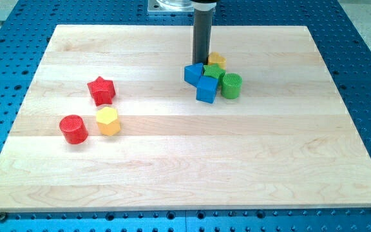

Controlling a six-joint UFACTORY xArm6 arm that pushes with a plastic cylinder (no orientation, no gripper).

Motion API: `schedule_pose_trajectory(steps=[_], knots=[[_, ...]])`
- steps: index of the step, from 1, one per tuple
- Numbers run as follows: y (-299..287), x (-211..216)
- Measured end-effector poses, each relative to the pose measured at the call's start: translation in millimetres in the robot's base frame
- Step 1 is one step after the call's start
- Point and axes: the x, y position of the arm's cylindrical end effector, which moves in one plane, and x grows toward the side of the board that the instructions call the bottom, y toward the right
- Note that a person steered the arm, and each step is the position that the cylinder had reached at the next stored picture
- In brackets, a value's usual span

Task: Push the red star to the top left of the yellow heart

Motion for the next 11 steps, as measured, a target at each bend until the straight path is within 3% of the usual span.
schedule_pose_trajectory(steps=[2,3,4,5,6,7,9,10,11], knots=[[-38,1],[-133,33],[-209,11],[-269,57],[-216,112],[-177,90],[-114,-7],[-121,-40],[-80,-50]])
